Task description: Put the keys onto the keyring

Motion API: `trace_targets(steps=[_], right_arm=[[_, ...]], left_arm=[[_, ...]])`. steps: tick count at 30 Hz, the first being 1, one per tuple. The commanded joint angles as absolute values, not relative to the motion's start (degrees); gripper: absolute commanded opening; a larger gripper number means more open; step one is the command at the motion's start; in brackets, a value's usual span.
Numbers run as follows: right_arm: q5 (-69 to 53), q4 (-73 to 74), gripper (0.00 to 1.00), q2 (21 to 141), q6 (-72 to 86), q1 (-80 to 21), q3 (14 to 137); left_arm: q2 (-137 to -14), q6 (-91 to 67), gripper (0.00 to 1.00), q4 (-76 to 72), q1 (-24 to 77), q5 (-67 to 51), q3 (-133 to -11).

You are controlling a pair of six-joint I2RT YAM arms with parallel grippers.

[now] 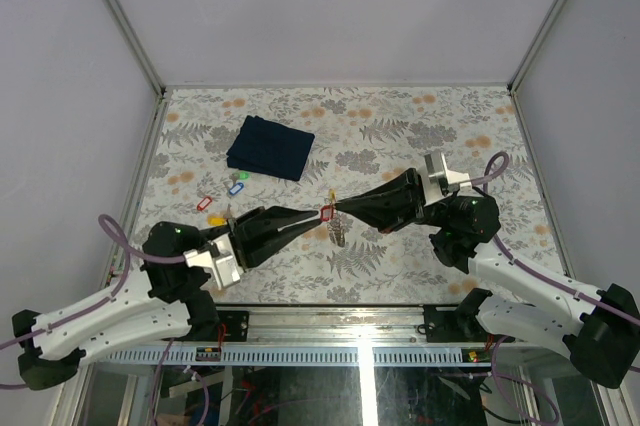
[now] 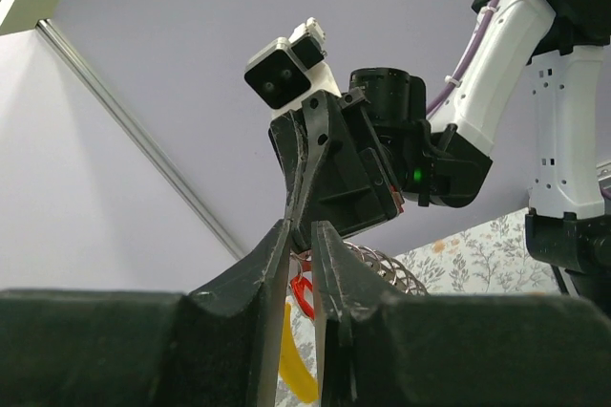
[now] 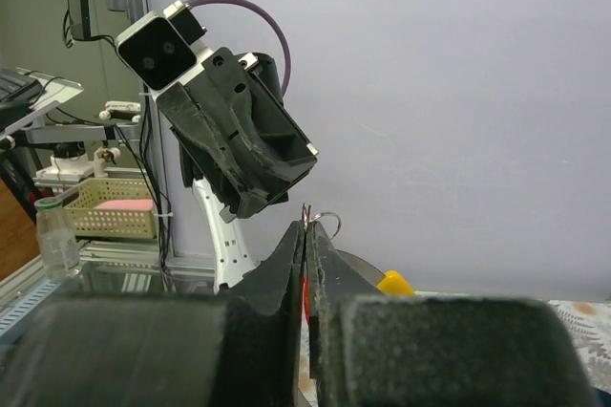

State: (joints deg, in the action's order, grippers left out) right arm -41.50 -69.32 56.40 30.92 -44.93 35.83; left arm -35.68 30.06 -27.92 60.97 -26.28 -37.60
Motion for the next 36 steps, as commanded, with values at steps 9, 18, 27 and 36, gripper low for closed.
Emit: trace_targets(steps=[9,18,27,36], right_arm=[[-39.7,-74.4,0.00,55.0,24.4,-44.7,38.3],[-39.7,-75.0,0.00,54.9,22.4,-44.7,38.2],[-40.2,-74.9,0.00,55.1,21.5,-44.7,38.5],[-41.2,-73.0,0.00,54.9,20.5,-44.7,38.7]], left_arm=[[-39.5,23.0,0.17,-39.3,61.3,-20.1,-35.7],[-40.0,21.7,0.17,-39.9,61.7,-15.3,-35.2],[-41.3,20.6,0.18,-41.7,61.9,-15.4,-34.8],[-42.5,20.5,0.18,-42.0,62.1,-15.7,-35.1]])
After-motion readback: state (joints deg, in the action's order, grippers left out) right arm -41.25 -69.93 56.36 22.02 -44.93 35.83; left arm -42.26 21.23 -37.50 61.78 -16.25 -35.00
